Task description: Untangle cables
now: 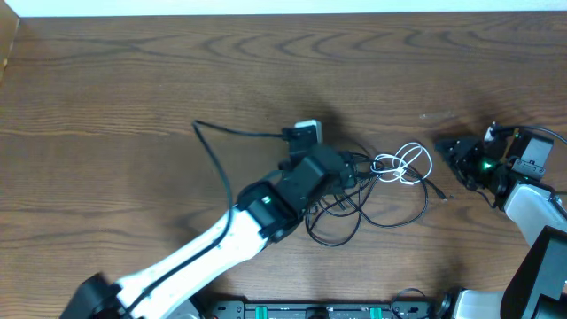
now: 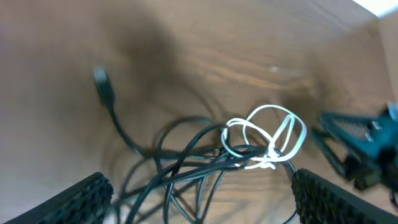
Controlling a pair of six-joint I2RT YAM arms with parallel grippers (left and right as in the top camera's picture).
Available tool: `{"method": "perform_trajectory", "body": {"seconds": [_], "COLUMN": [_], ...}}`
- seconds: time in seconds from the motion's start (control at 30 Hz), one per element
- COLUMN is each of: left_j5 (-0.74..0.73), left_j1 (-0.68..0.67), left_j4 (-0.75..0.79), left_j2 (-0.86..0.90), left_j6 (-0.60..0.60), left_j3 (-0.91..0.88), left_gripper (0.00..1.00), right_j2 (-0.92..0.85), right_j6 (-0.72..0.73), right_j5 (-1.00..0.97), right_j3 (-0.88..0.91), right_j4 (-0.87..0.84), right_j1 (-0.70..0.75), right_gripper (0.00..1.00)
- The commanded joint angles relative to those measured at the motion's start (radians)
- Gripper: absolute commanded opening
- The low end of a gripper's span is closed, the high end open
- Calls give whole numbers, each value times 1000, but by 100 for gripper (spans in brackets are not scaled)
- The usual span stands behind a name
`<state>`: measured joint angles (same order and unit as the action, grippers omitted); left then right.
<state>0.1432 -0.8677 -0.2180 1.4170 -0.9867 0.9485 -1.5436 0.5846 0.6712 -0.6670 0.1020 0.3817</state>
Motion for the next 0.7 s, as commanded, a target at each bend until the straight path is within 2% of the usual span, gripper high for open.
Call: {"method": "perform_trajectory", "body": {"seconds": [0.0,0.03,0.1,0.27,0.3,0.4,0.5,0.57,0.6,0.67], "left_j5": [-87,-131,-175,-158,-133,-72,-75,-76,-76,-86], "left_j1": [-4,-4,-4,-4,-4,-4,-4,0,0,0], "left_j4": [51,70,101,116,115,115,133,58,-3,-69], "left_j2": [83,109,137,158,158,158,151,109,77,33], "left_j6": [-566,-683,-753,-782,-714,-242,325,699,793,889], "left_j3": [6,6,6,6,6,6,7,26,46,75], "left_gripper": [93,94,94,94,94,94,94,94,98,98], "right_j2": [3,3,3,3,3,3,3,3,3,3], "right_j6": [-26,-26,-30,-67,-71,-70,-71,-82,-102,-150], "right_j5": [-45,-60,-71,-71,-71,-71,-71,-70,-70,-62], "right_j3": [-6,-6,-6,-6,-6,-6,-6,-6,-6,-6], "right_j4": [38,51,65,95,101,101,105,113,120,125], "right_j1": [-4,-4,-4,-4,-4,-4,-4,-4,-4,-4], "right_gripper": [48,50,52,56,58,61,66,68,70,70]}}
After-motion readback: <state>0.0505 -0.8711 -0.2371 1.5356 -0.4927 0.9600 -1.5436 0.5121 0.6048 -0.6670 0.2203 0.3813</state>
